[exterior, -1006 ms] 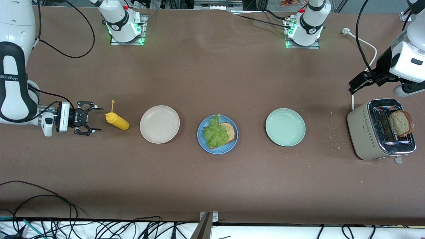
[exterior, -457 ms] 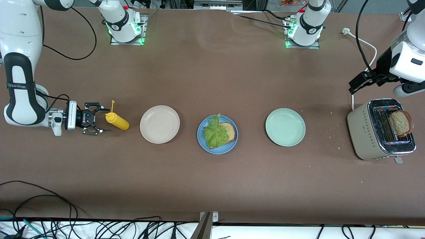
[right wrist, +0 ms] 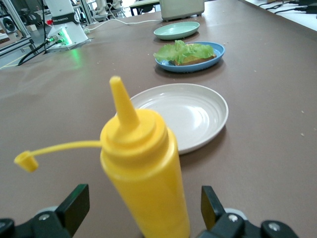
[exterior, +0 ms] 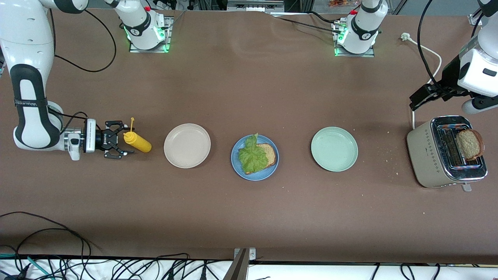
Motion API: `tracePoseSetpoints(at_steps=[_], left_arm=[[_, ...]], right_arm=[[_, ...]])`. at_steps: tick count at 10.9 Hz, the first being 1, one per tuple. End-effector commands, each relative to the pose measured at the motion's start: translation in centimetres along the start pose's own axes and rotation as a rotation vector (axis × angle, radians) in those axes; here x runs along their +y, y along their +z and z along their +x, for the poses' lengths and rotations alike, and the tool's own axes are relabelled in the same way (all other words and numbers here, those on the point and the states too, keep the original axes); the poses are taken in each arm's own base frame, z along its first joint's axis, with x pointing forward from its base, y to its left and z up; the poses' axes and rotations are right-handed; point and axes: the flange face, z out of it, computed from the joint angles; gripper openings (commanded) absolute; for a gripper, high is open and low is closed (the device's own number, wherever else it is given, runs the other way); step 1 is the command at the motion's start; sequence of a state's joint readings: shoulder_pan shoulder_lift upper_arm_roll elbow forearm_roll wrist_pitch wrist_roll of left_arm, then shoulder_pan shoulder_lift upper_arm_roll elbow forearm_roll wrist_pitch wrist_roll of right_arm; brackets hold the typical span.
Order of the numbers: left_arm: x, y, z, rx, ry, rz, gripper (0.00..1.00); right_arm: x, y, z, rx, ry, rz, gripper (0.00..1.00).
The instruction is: Make sandwich in blue plate with both arms
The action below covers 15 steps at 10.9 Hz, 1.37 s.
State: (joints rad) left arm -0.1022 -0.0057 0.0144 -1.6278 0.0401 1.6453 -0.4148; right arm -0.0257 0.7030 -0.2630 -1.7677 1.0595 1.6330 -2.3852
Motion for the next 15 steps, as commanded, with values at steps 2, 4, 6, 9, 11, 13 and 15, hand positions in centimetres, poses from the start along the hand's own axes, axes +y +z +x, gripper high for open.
tracePoseSetpoints(at_steps=[2, 4, 6, 9, 11, 13, 15], left_arm=[[-0.4, -0.3, 0.4, 0.003, -0.002, 0.019, 1.00], [-0.4, -0.3, 0.4, 0.003, -0.002, 0.019, 1.00], [-0.4, -0.3, 0.4, 0.003, -0.002, 0.019, 1.00], [-0.4, -0.2, 0.4, 0.001, -0.002, 0.020, 1.00], [-0.4, -0.3, 0.4, 0.003, -0.002, 0.019, 1.00], [-0.4, -0.2, 0.4, 0.001, -0.002, 0.020, 1.00], [-0.6, -0.2, 0.5, 0.001, -0.005, 0.020, 1.00]], right_arm=[[0.9, 0.7, 0.7, 0.049, -0.026, -0.008, 0.41], [1.0, 0.9, 0.8, 0.048, -0.008, -0.006, 0.09], [1.0, 1.2, 1.0, 0.046, 0.109, 0.011, 0.06], [3.0, 2.4, 5.1, -0.036, 0.180, 0.064, 0.01], [5.4, 3.6, 10.4, -0.202, 0.240, 0.117, 0.01], [7.7, 5.2, 17.4, -0.396, 0.234, 0.122, 0.01], [8.6, 8.7, 23.2, -0.552, 0.235, 0.102, 0.01]])
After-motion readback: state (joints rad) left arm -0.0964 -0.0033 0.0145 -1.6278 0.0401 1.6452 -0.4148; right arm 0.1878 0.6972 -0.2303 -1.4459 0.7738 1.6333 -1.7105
